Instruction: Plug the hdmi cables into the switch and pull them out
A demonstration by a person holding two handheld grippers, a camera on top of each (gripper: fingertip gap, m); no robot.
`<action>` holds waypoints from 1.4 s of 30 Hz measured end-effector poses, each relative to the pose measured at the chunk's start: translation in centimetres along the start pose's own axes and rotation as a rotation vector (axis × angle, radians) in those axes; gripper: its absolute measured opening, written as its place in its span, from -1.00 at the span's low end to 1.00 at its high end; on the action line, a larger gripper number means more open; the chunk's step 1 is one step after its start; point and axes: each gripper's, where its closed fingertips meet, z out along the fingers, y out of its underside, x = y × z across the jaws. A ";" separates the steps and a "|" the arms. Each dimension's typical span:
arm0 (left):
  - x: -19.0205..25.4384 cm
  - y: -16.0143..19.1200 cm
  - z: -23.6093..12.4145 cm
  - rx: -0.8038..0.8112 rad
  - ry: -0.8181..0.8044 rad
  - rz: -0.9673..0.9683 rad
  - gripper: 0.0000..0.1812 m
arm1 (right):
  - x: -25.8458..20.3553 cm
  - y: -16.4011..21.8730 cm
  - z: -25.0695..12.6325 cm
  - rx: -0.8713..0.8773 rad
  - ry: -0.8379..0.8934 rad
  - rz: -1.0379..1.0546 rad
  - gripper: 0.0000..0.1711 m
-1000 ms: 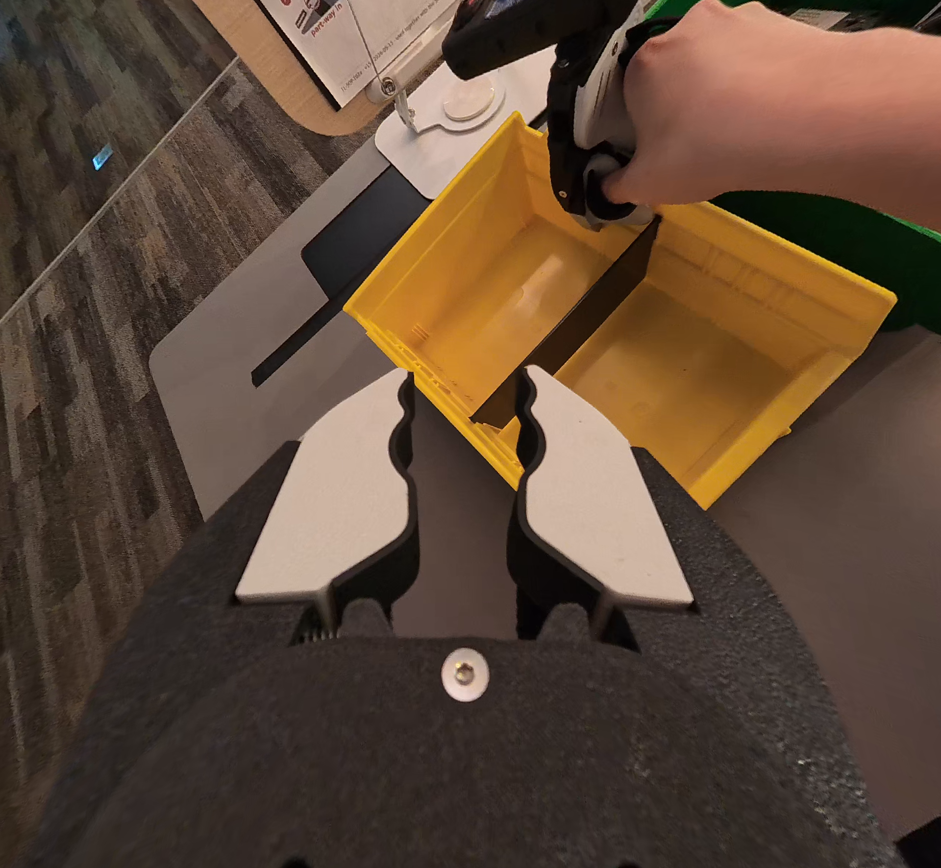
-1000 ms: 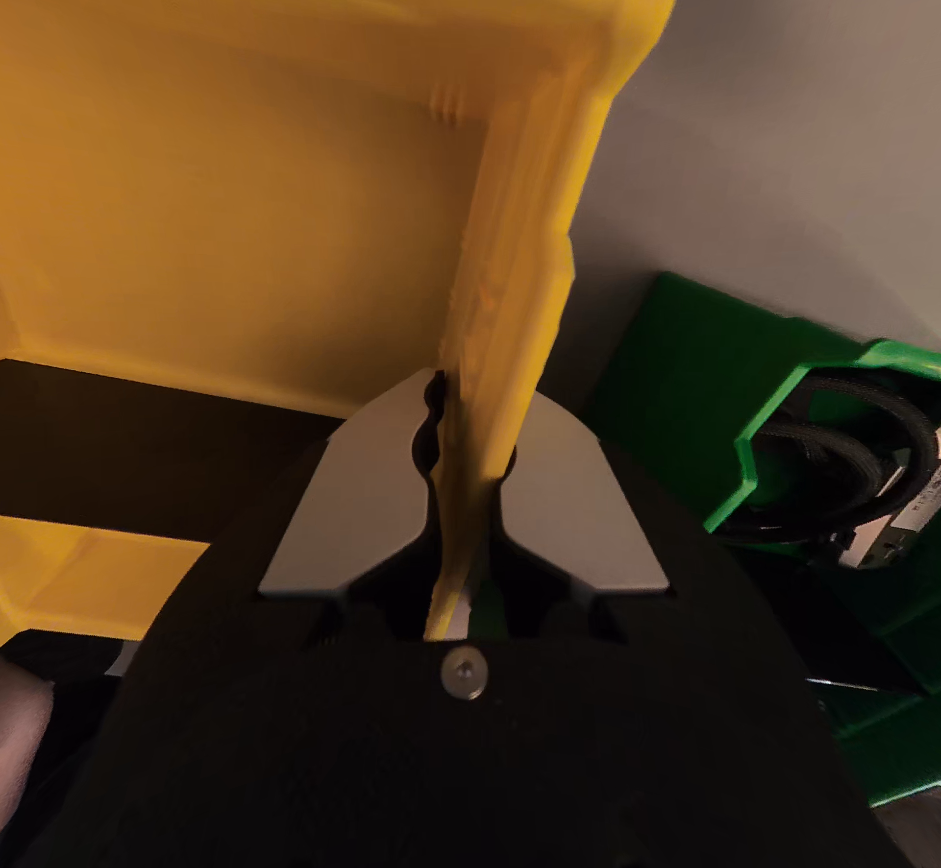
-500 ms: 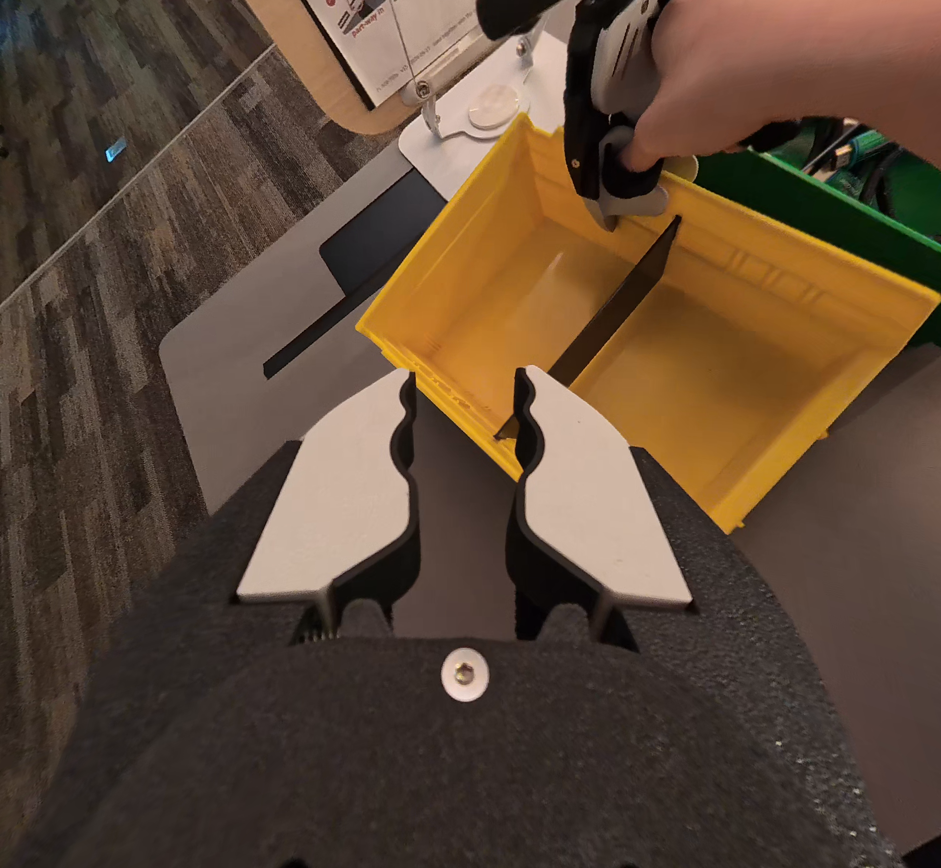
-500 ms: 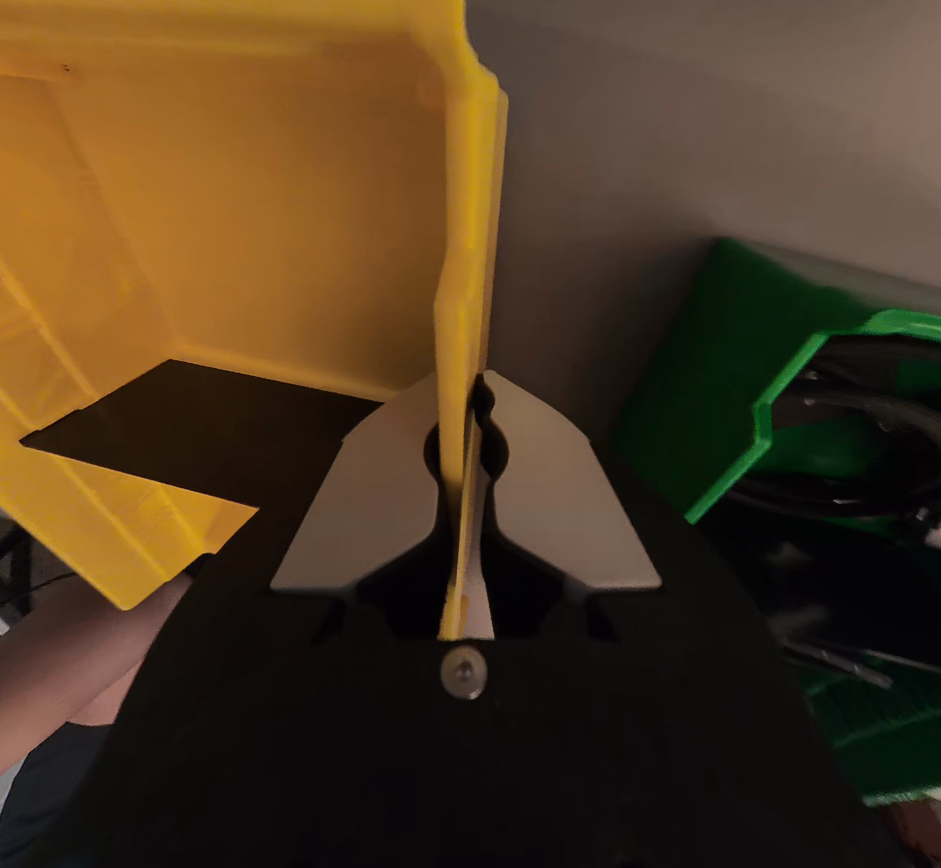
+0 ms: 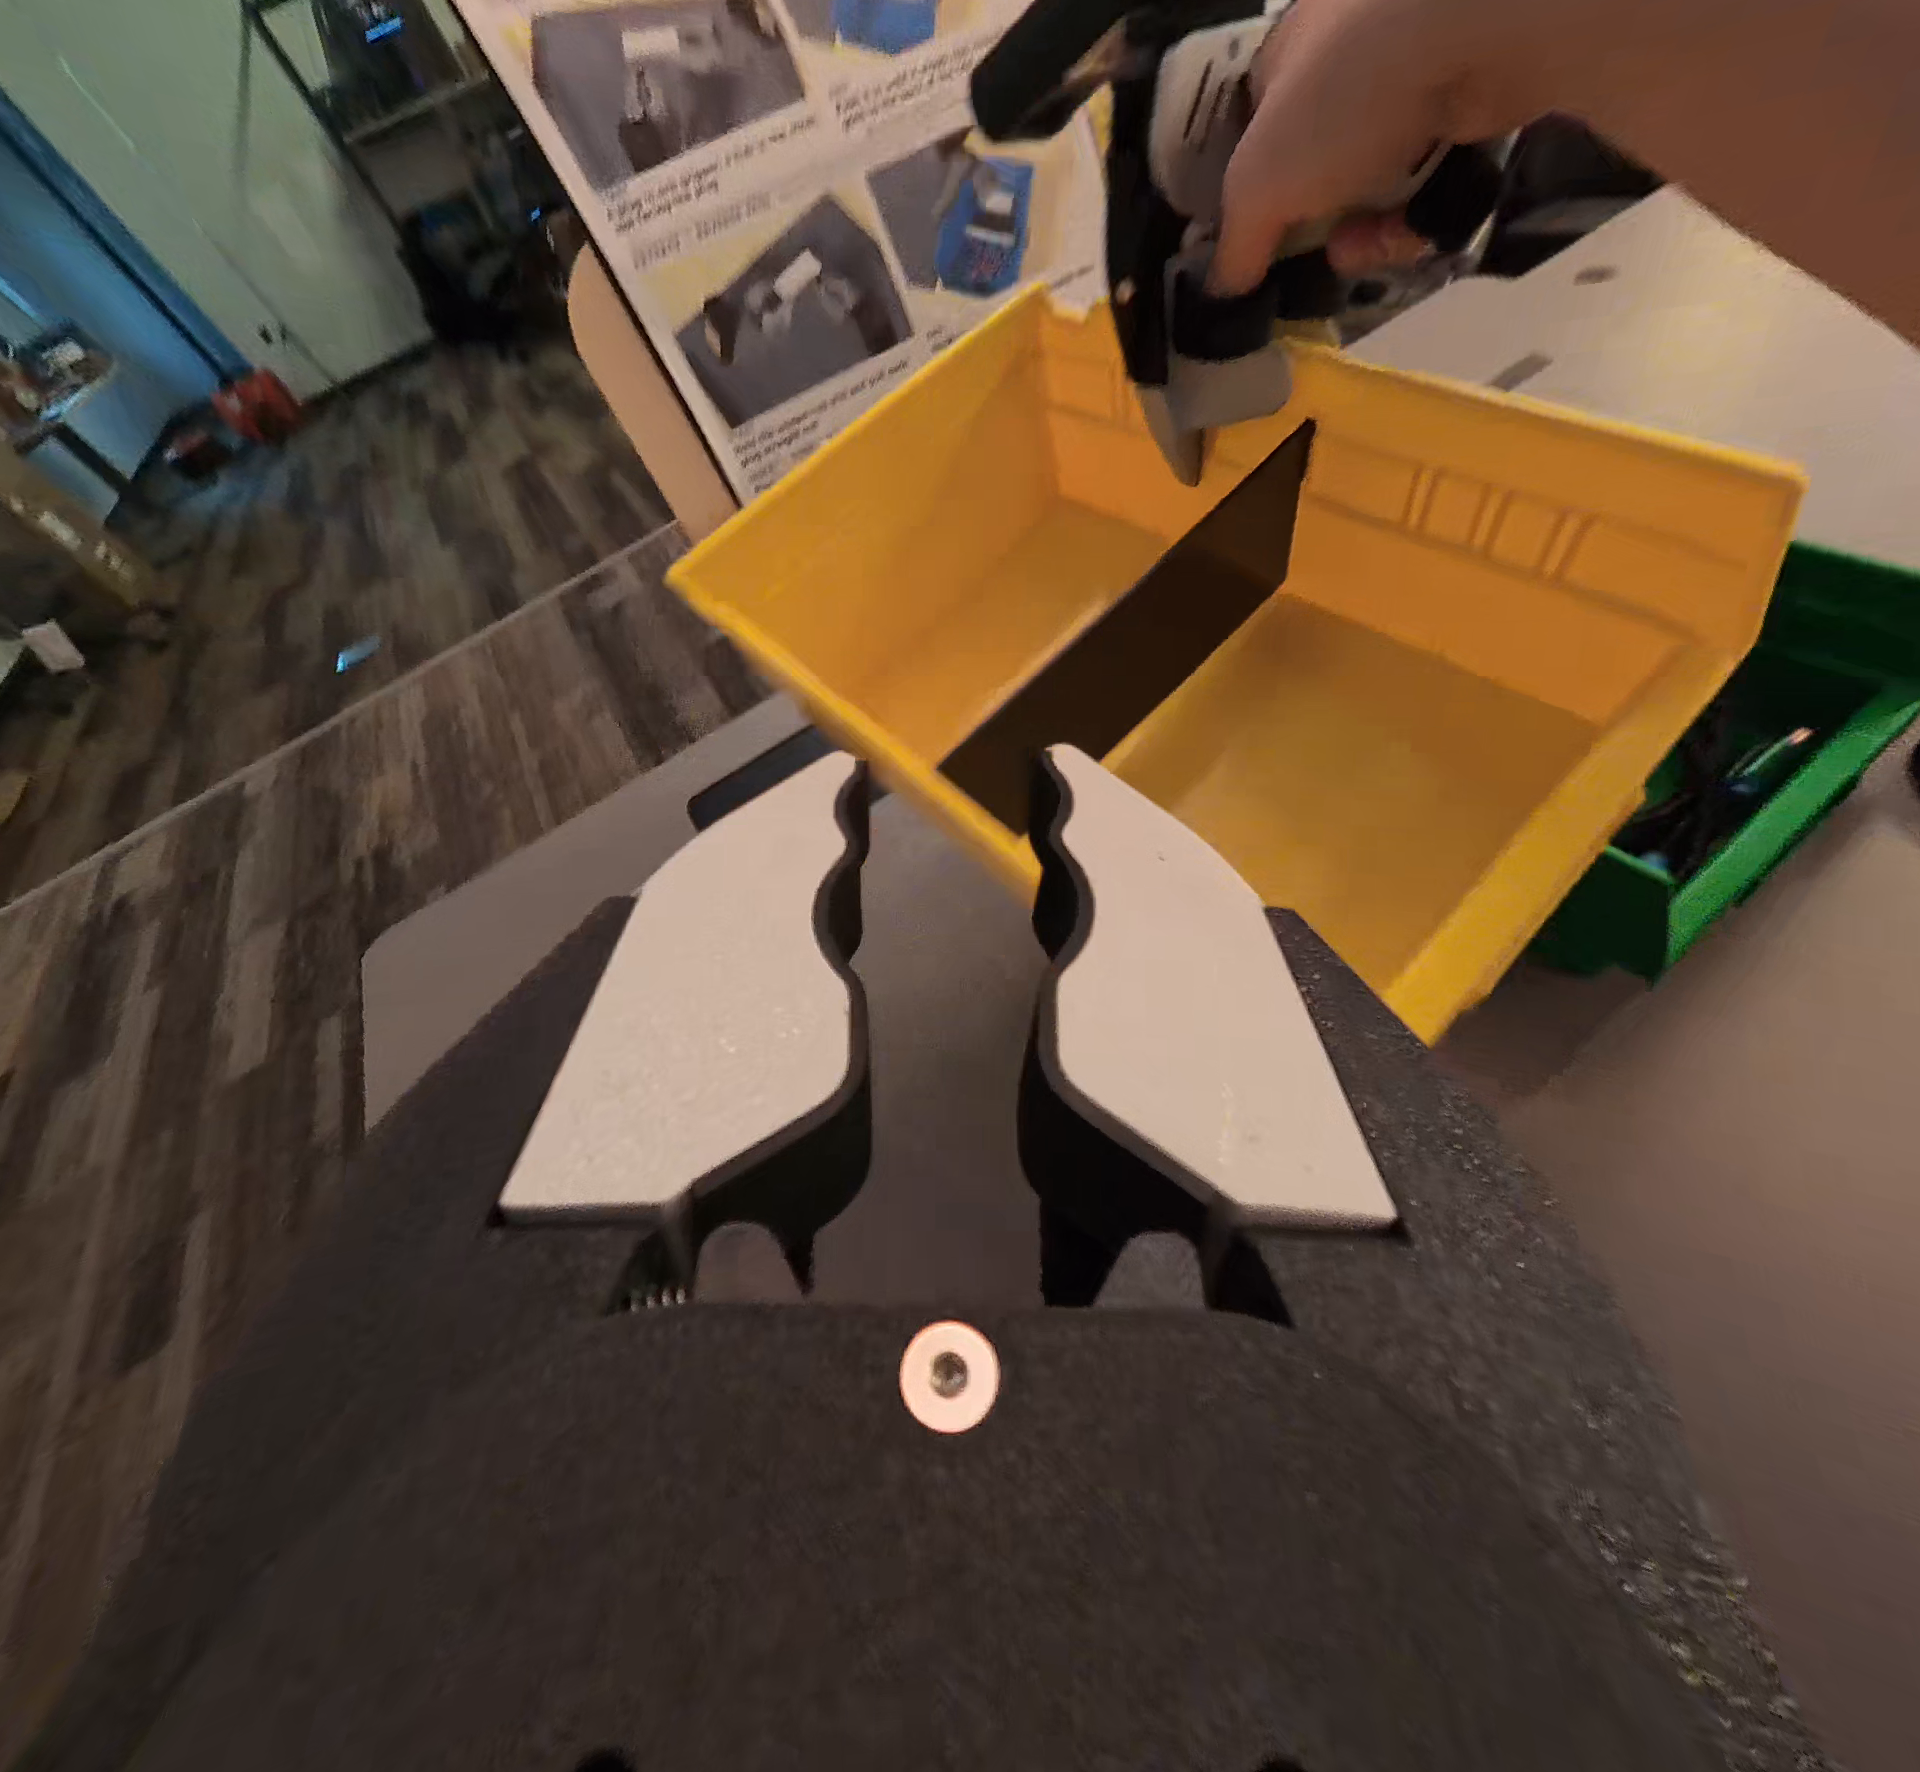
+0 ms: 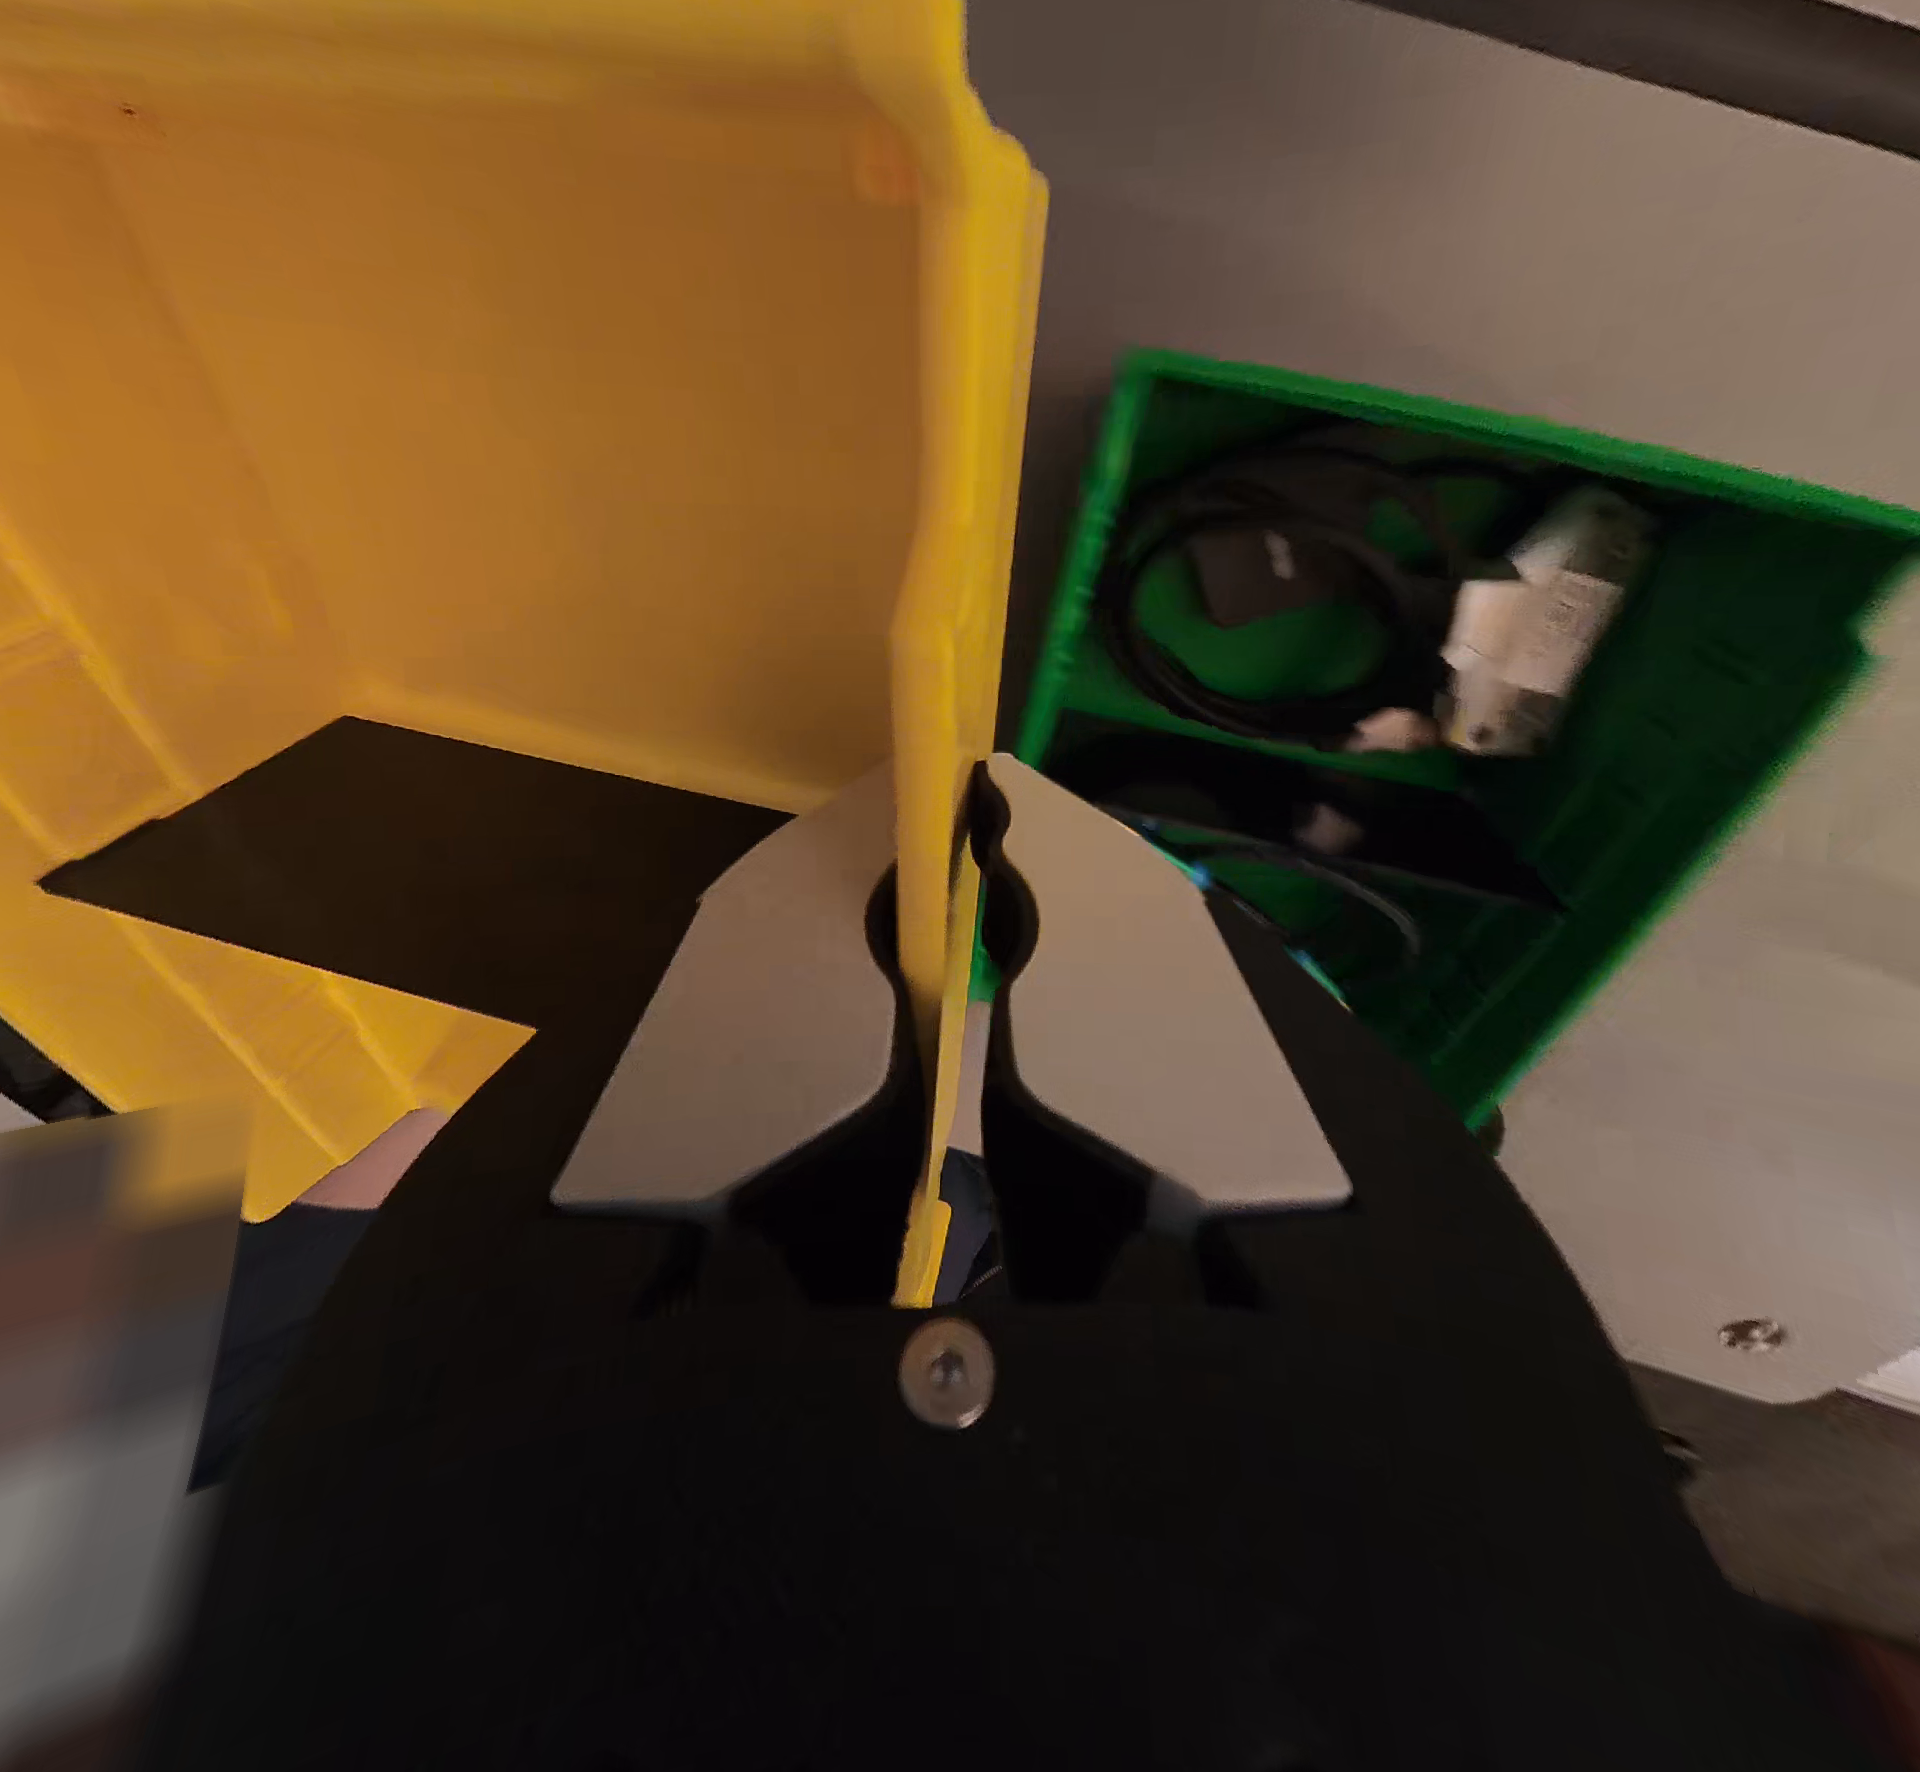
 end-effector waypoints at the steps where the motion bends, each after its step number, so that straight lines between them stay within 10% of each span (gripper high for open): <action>1: 0.3 -0.1 -0.2 0.008 0.010 0.007 -0.68 | 2.0 0.6 -1.5 0.022 -0.007 0.033 -0.93; 10: 3.6 3.3 2.9 -0.209 0.118 0.115 -0.59 | 27.7 14.4 -13.5 0.207 0.070 0.504 -0.93; 20: 15.3 8.2 12.9 -0.413 0.478 0.078 -0.47 | 45.3 27.2 -4.6 0.146 0.016 0.751 -0.94; 29: 20.0 10.5 19.7 -0.628 0.673 -0.396 -0.33 | 50.8 27.6 3.8 0.047 -0.041 0.690 -0.89; 42: 22.7 14.2 20.8 -1.095 0.678 -0.380 -0.40 | 49.1 23.4 7.0 0.045 -0.129 0.596 -0.90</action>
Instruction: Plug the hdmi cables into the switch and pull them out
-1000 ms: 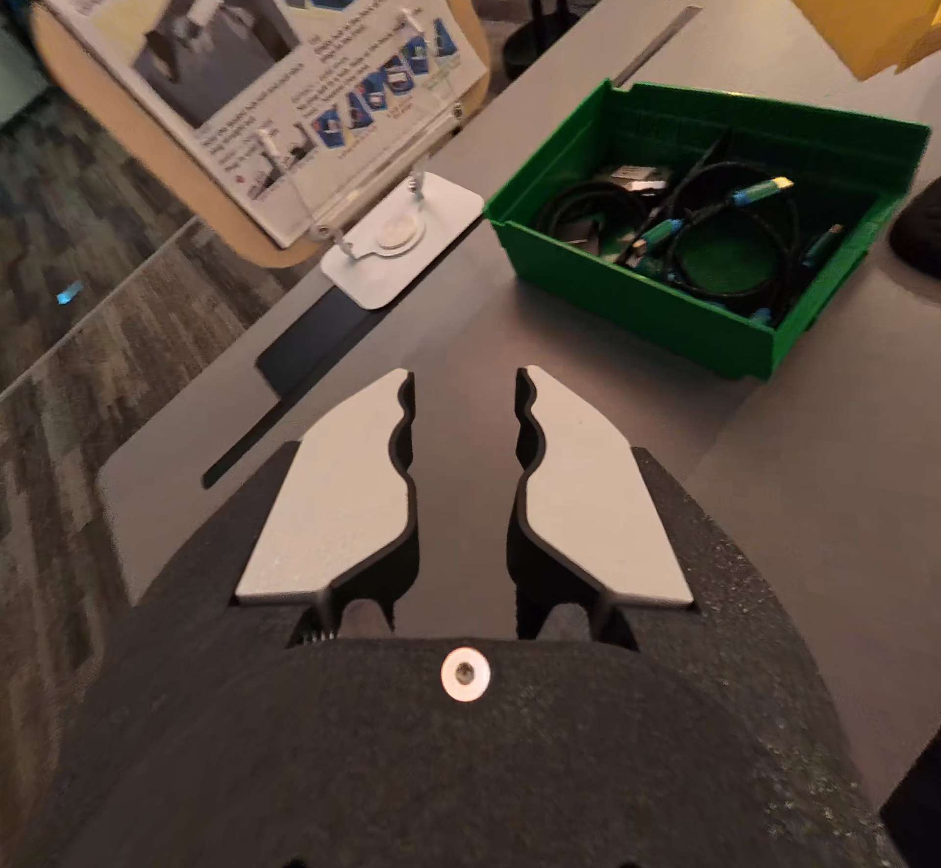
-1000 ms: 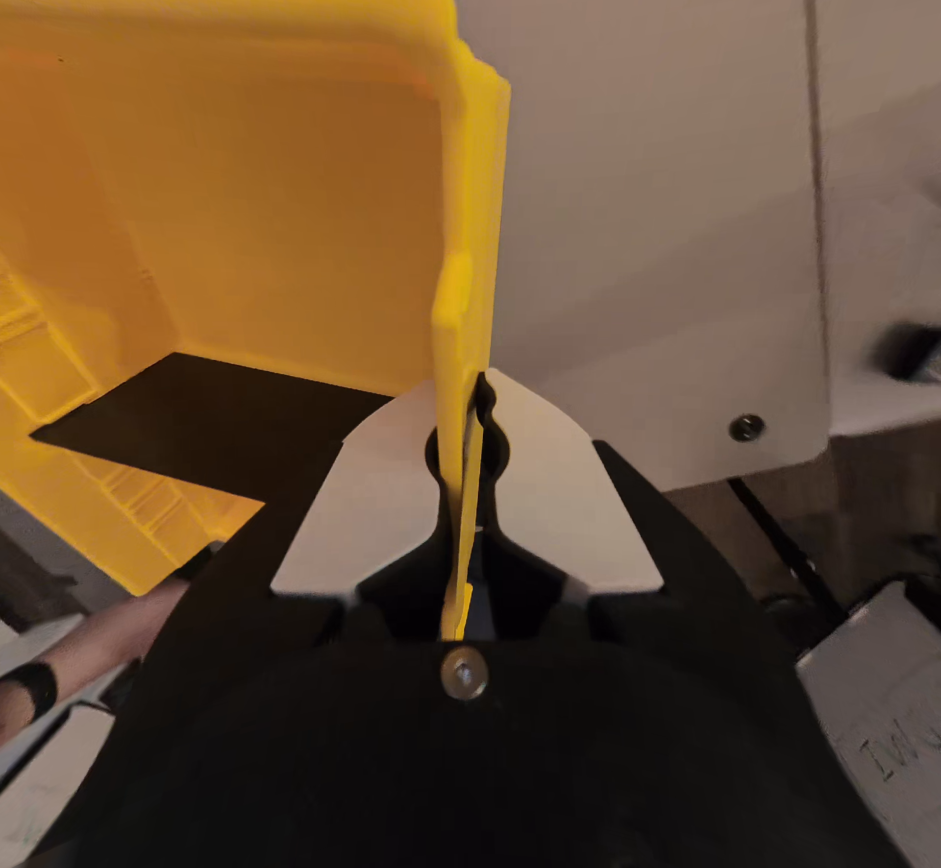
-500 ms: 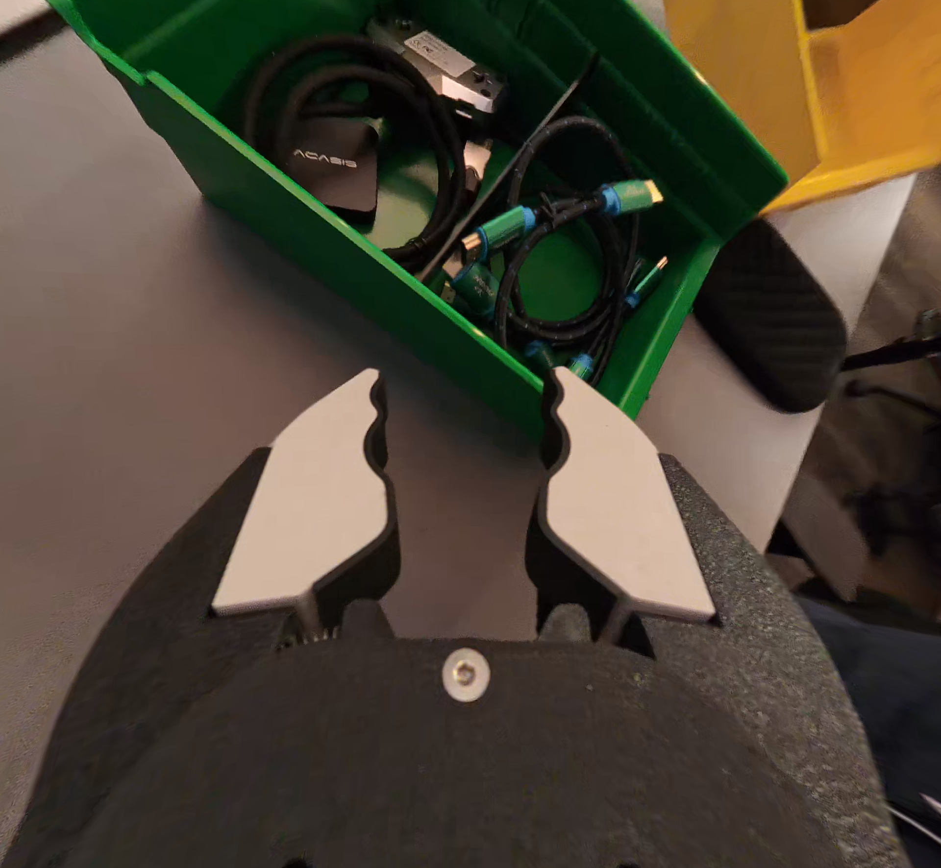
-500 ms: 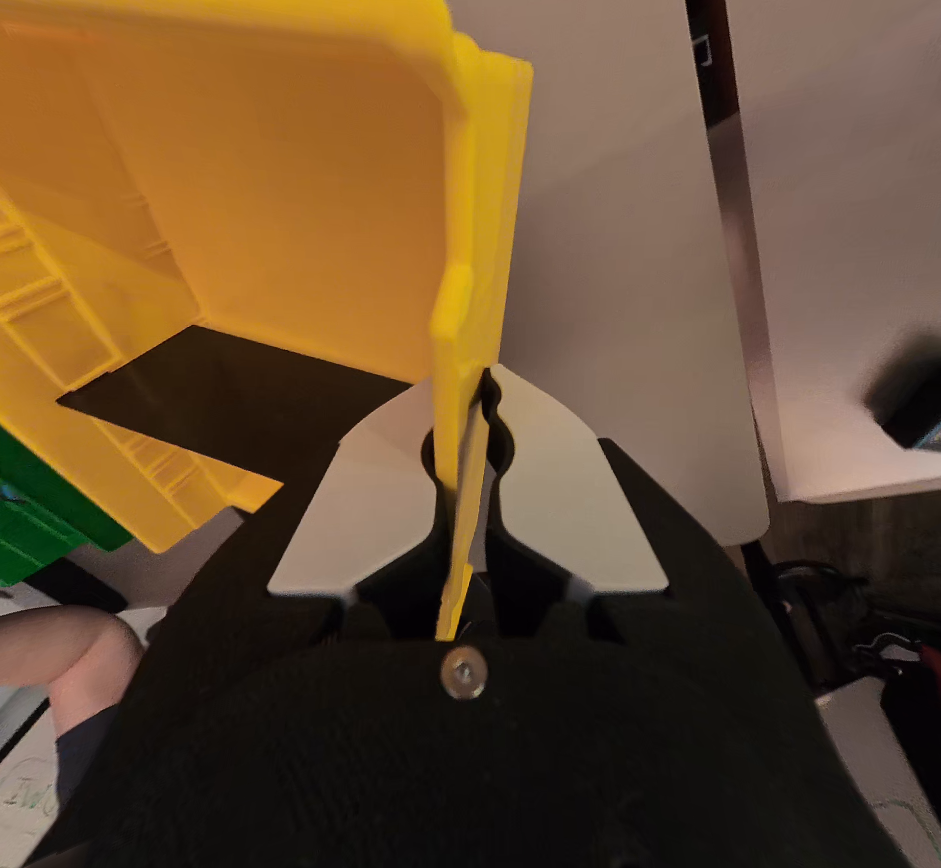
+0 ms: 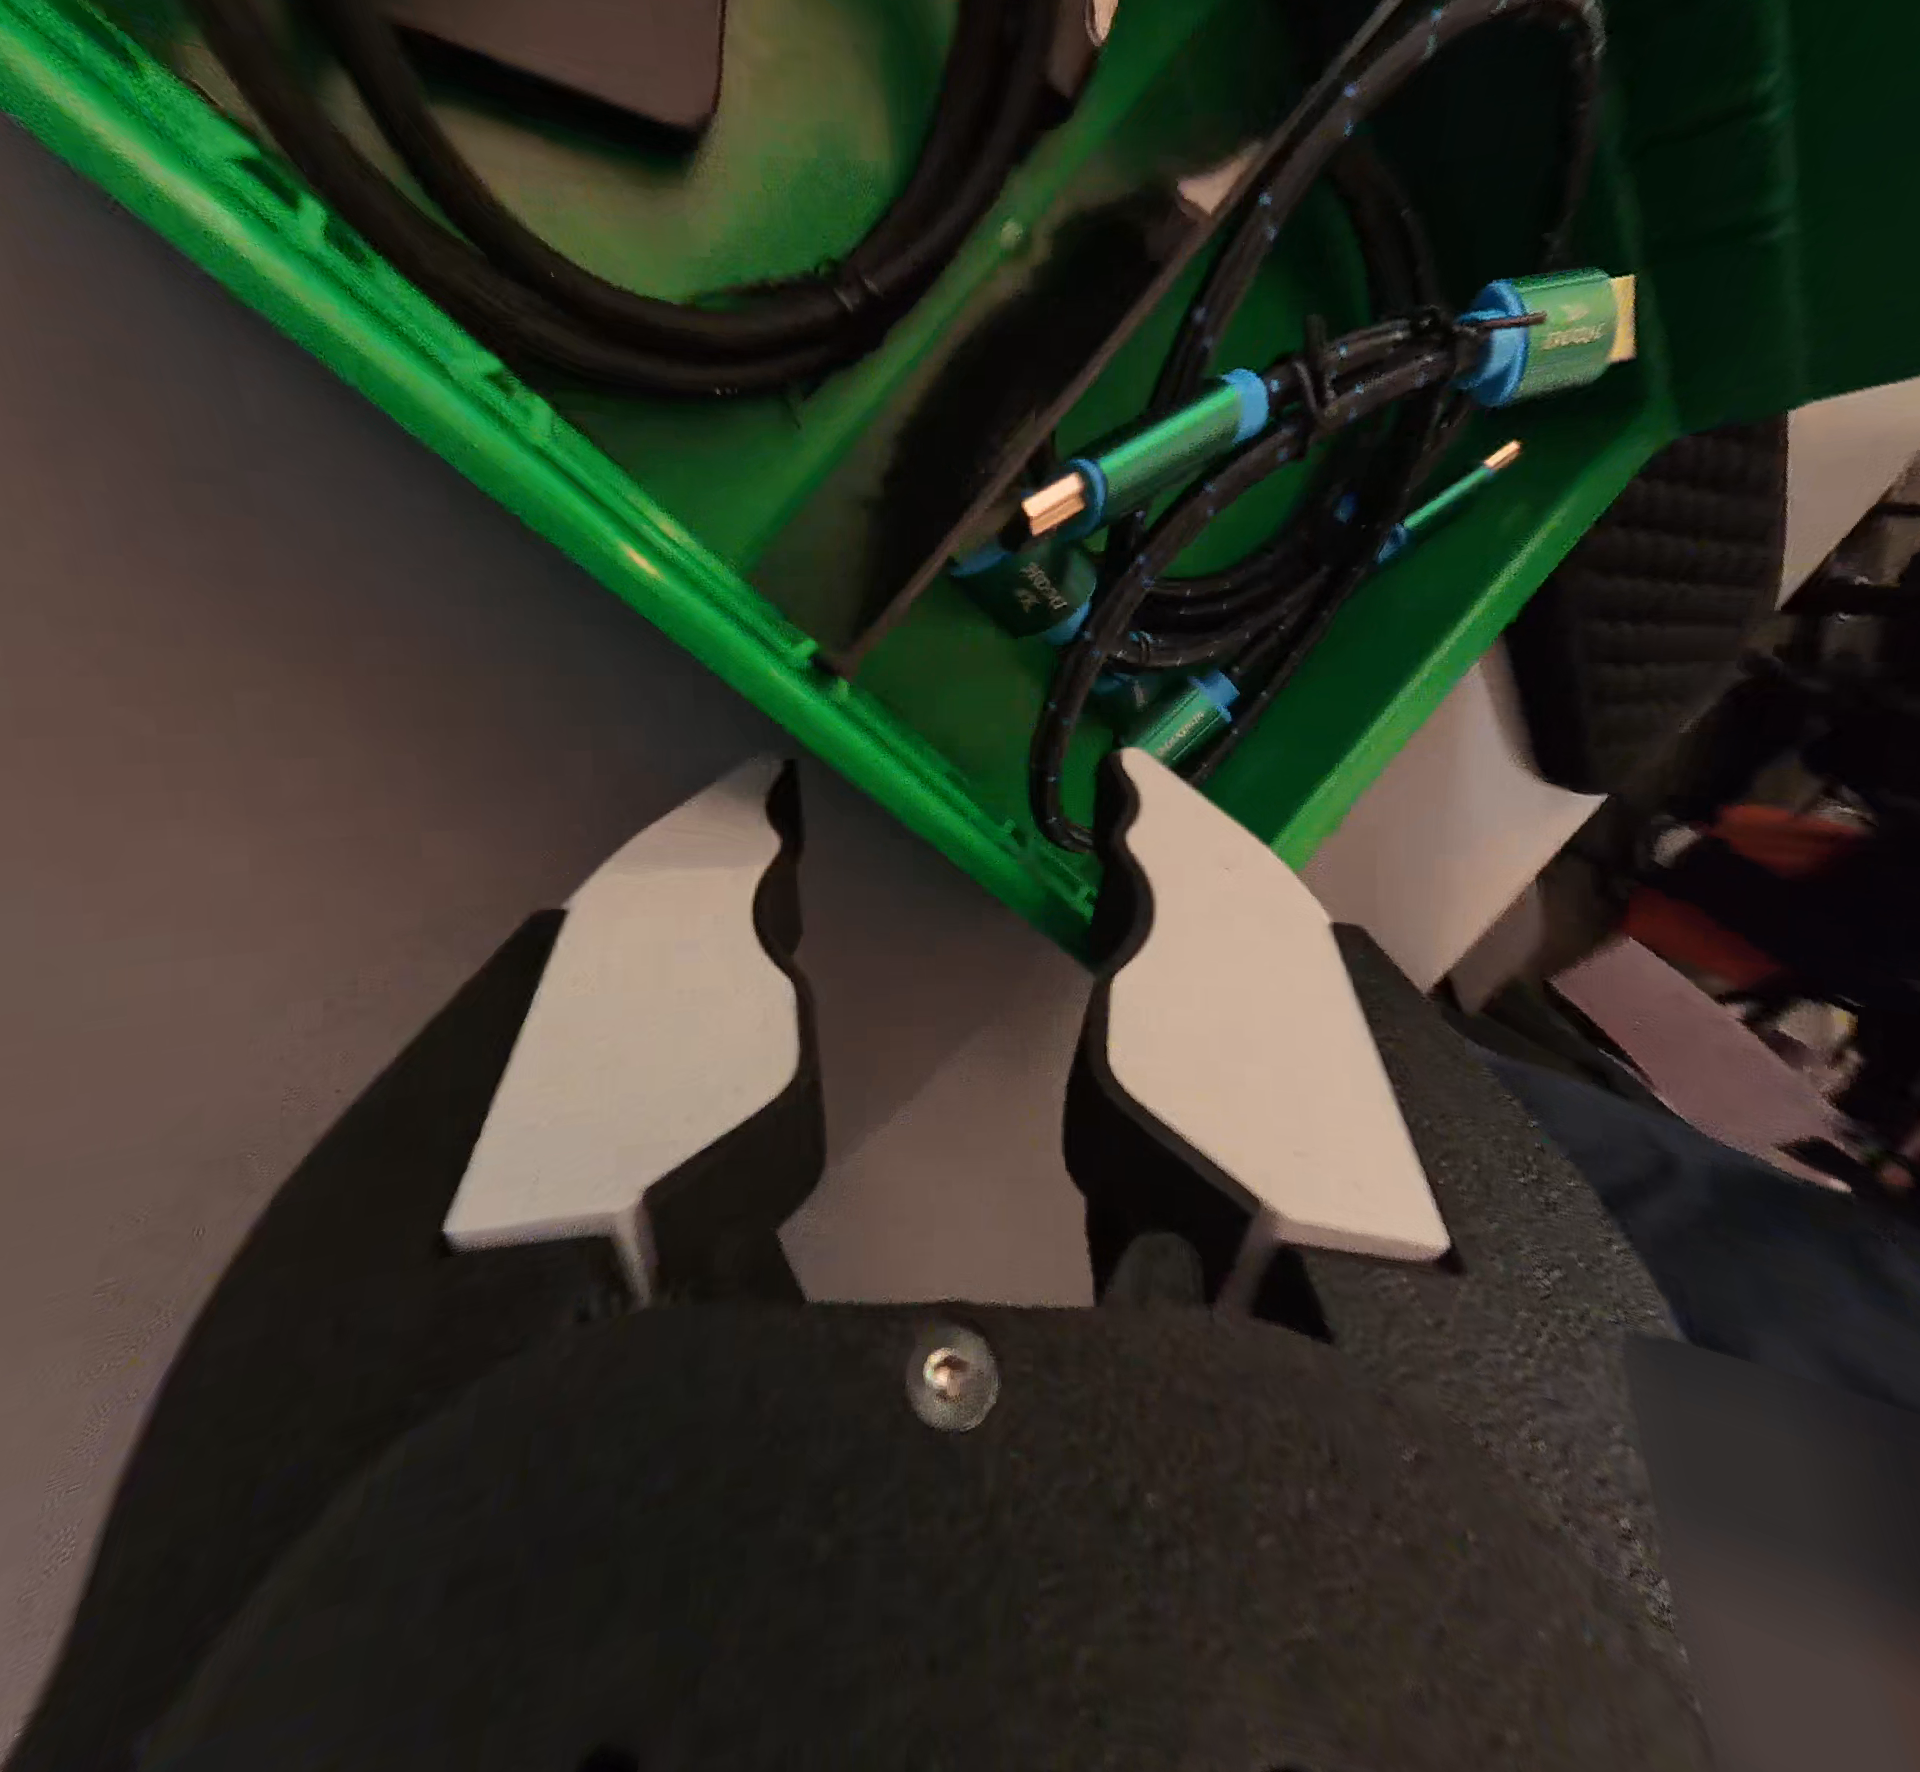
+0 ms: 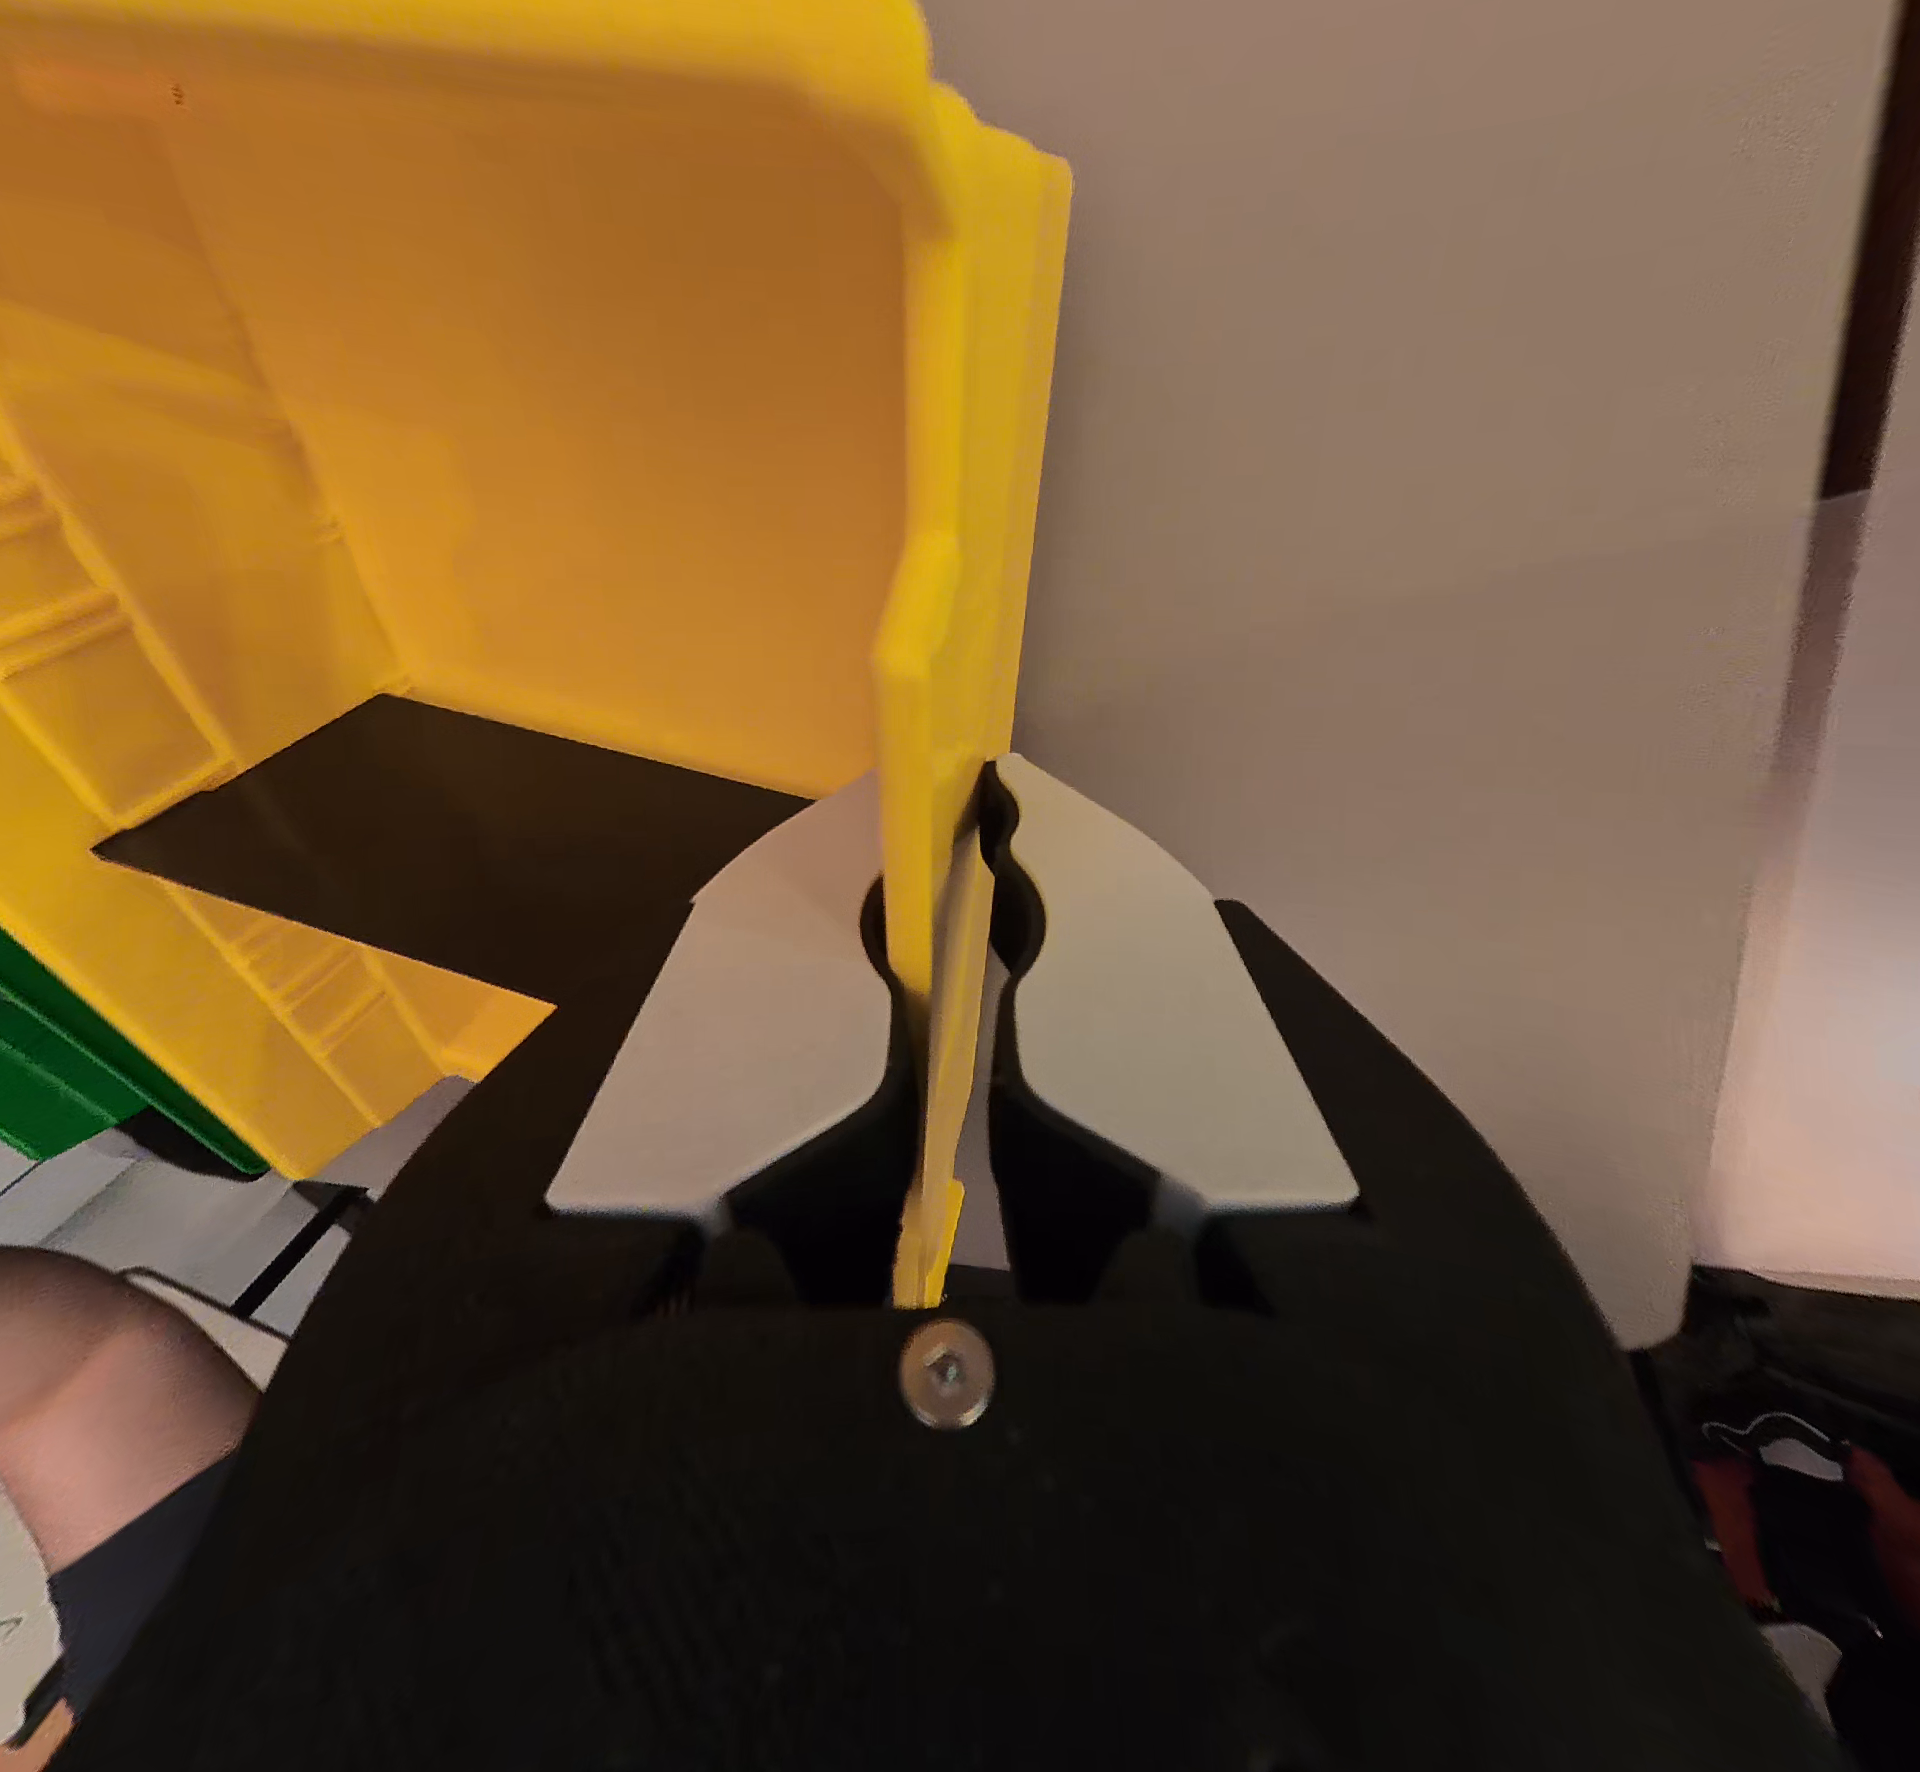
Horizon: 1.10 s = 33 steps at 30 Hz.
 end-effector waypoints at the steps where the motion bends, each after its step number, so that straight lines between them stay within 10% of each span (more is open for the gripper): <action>1: 0.0 0.0 0.0 -0.021 0.010 -0.010 -0.41 | -0.3 -0.1 0.4 -0.001 -0.004 -0.002 -0.90; 12: -5.3 1.0 -3.4 -0.056 -0.042 -0.084 -0.87 | -5.1 -2.2 2.6 0.049 -0.028 -0.044 -0.88; 33: -26.9 11.9 -15.5 0.282 -0.279 -0.466 -0.93 | -15.8 -3.6 5.6 -0.021 -0.024 -0.162 -0.88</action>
